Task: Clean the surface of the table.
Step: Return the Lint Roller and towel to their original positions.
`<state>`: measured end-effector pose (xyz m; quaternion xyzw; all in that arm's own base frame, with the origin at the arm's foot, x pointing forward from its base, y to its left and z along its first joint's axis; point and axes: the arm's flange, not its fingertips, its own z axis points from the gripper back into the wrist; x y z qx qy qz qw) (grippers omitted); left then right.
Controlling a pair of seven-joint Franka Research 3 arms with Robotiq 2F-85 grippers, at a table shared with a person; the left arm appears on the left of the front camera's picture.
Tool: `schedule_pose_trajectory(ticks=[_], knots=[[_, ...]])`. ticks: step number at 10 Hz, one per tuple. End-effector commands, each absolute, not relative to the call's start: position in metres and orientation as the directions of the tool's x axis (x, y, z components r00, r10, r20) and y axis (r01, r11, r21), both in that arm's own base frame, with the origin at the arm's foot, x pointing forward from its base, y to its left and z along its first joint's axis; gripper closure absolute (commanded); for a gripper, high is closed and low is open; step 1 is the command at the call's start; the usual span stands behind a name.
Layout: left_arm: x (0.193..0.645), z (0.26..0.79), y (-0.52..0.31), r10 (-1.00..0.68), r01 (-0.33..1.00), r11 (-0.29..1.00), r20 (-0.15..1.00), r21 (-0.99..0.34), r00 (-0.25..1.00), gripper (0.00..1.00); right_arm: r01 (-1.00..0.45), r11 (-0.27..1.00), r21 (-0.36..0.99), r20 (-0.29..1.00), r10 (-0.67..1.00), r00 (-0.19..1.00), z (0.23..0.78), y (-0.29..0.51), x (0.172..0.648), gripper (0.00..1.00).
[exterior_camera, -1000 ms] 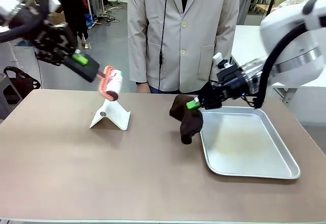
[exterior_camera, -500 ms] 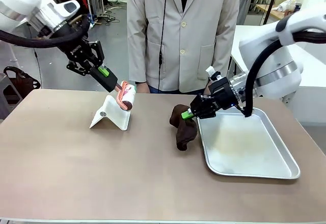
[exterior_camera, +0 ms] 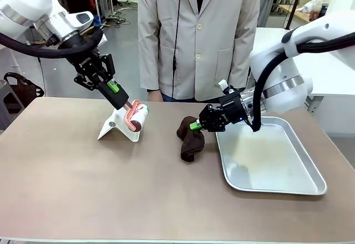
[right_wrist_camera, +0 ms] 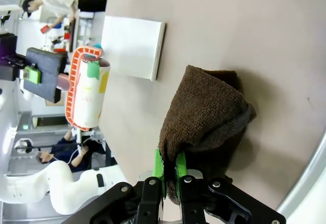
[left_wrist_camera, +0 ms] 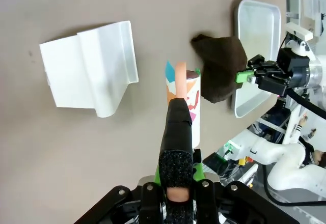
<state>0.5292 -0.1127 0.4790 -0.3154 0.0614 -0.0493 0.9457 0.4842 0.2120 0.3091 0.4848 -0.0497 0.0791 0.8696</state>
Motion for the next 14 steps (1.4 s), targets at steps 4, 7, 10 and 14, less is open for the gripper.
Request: schedule_pose_trajectory(ticks=[4,7,10,14], knots=[[0.532,0.480,-0.112,-0.116,0.054,0.800,-0.065,-0.598,0.991,0.78,-0.193,0.519,0.832,0.173,0.088,0.981,0.313,0.212,0.485,0.89],[0.530,0.464,-0.117,-0.039,0.021,0.835,-0.021,-0.550,0.999,0.78,-0.066,0.624,0.779,0.053,0.039,0.998,0.302,0.230,0.494,0.89],[0.530,0.452,-0.117,0.010,0.001,0.838,0.017,-0.546,1.000,0.78,-0.026,0.625,0.780,0.062,-0.037,0.997,0.291,0.231,0.503,0.89],[0.534,0.438,-0.114,0.081,-0.055,0.849,0.026,-0.526,0.996,0.78,-0.052,0.615,0.786,0.050,0.021,0.999,0.287,0.223,0.488,0.89]])
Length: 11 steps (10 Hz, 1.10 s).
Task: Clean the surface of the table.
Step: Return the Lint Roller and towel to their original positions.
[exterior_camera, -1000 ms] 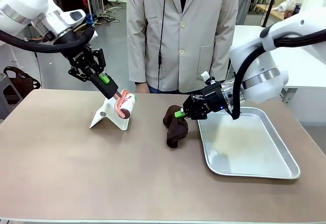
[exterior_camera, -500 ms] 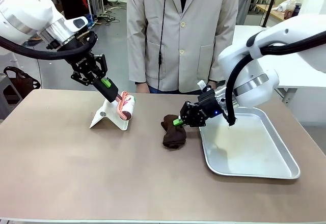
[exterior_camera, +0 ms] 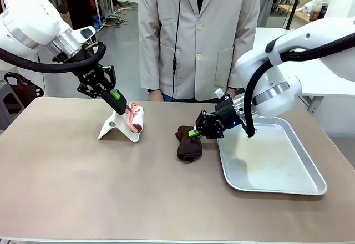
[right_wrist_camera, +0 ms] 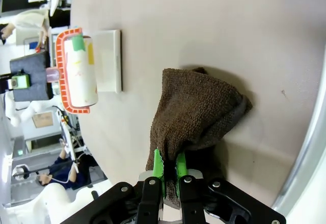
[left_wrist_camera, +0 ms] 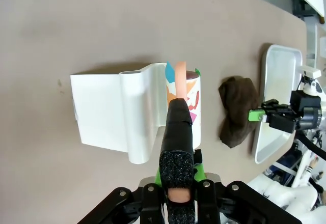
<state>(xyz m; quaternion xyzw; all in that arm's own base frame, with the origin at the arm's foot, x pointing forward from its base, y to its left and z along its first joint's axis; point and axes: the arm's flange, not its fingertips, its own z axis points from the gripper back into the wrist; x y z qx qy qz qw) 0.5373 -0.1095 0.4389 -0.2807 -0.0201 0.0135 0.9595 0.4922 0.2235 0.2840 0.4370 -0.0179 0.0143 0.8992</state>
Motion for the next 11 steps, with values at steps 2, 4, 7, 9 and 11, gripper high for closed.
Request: schedule_pose_trajectory(ticks=[2,4,7,9,11], knots=[[0.540,0.428,-0.114,0.090,-0.069,0.855,0.017,-0.514,0.996,0.78,-0.052,0.615,0.786,0.050,0.021,0.999,0.287,0.223,0.488,0.89],[0.550,0.418,-0.115,0.056,-0.044,0.872,0.011,-0.487,0.998,0.78,-0.052,0.615,0.786,0.050,0.021,0.999,0.287,0.223,0.488,0.89],[0.556,0.413,-0.116,0.024,-0.022,0.888,-0.001,-0.459,1.000,0.78,-0.052,0.615,0.786,0.050,0.021,0.999,0.287,0.223,0.488,0.89],[0.557,0.410,-0.115,0.022,-0.021,0.890,-0.004,-0.456,1.000,0.78,-0.052,0.615,0.786,0.050,0.021,0.999,0.287,0.223,0.488,0.89],[0.557,0.409,-0.114,0.017,-0.017,0.891,-0.006,-0.454,1.000,0.78,-0.052,0.615,0.786,0.050,0.021,0.999,0.287,0.223,0.488,0.89]])
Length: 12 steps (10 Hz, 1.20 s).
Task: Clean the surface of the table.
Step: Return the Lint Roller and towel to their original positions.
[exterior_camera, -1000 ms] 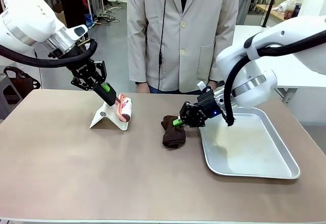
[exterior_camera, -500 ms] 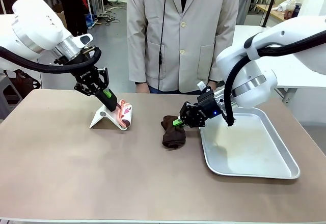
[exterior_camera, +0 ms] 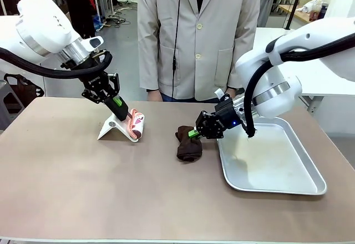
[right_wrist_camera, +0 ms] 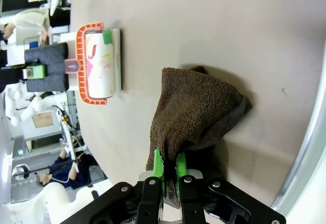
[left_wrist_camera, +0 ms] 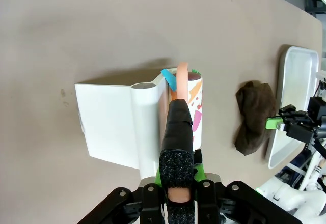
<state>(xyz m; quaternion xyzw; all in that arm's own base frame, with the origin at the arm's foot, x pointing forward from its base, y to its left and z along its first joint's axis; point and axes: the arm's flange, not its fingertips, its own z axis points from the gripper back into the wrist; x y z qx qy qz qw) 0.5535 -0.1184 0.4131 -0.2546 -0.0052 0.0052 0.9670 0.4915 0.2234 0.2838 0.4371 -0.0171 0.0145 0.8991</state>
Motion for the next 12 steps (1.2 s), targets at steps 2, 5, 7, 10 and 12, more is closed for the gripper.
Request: schedule_pose_trajectory(ticks=[2,5,7,10,12], knots=[[0.557,0.410,-0.112,0.015,-0.020,0.889,-0.014,-0.458,1.000,0.20,-0.041,0.626,0.779,0.035,0.021,0.999,0.284,0.223,0.492,0.33],[0.557,0.415,-0.105,0.038,-0.033,0.884,0.003,-0.466,0.999,0.16,-0.057,0.627,0.777,0.048,0.031,0.998,0.286,0.222,0.491,0.00],[0.557,0.415,-0.094,0.060,-0.053,0.878,0.001,-0.476,0.998,0.00,-0.067,0.625,0.778,0.054,0.040,0.998,0.287,0.223,0.490,0.00],[0.551,0.417,-0.075,0.078,-0.065,0.861,0.005,-0.505,0.997,0.00,-0.091,0.629,0.772,0.054,0.078,0.996,0.294,0.229,0.488,0.00],[0.535,0.423,-0.058,0.011,-0.009,0.817,0.001,-0.577,1.000,0.00,-0.103,0.645,0.757,0.058,0.090,0.994,0.304,0.230,0.484,0.00]])
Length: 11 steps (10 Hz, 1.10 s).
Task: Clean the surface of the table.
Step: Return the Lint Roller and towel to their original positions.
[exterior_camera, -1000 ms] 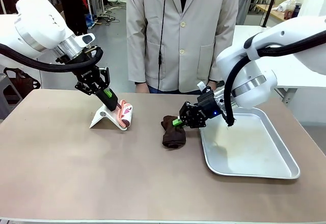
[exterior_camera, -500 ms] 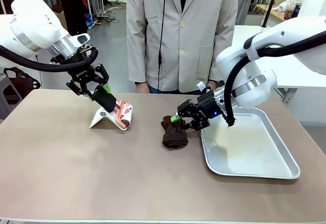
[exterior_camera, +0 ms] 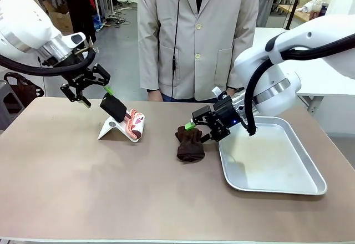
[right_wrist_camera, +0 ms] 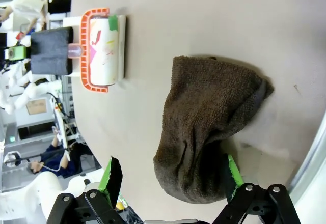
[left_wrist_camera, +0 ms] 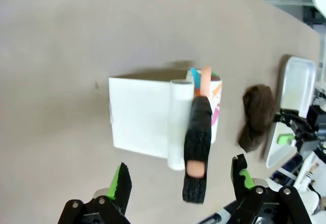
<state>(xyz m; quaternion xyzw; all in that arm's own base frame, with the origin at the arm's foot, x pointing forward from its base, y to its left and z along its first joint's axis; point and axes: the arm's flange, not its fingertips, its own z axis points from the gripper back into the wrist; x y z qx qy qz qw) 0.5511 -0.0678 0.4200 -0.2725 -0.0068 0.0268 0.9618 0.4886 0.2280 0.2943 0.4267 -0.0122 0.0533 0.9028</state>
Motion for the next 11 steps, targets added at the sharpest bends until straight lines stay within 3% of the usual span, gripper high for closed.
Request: schedule_pose_trajectory(ticks=[1,5,8,11], knots=[[0.523,0.427,-0.051,-0.019,0.025,0.796,0.016,-0.604,1.000,0.00,-0.106,0.654,0.749,0.060,0.092,0.994,0.310,0.229,0.483,0.00],[0.446,0.439,-0.012,-0.119,0.174,0.654,0.127,-0.736,0.985,0.00,-0.068,0.595,0.801,0.025,0.080,0.996,0.340,0.170,0.459,0.00],[0.410,0.413,0.016,-0.093,0.158,0.368,0.133,-0.916,0.987,0.00,-0.018,0.283,0.959,-0.006,0.086,0.996,0.350,0.093,0.416,0.00],[0.397,0.386,0.046,0.085,0.077,0.148,0.090,-0.986,0.992,0.00,-0.010,0.125,0.992,0.001,0.076,0.997,0.348,0.032,0.364,0.00]])
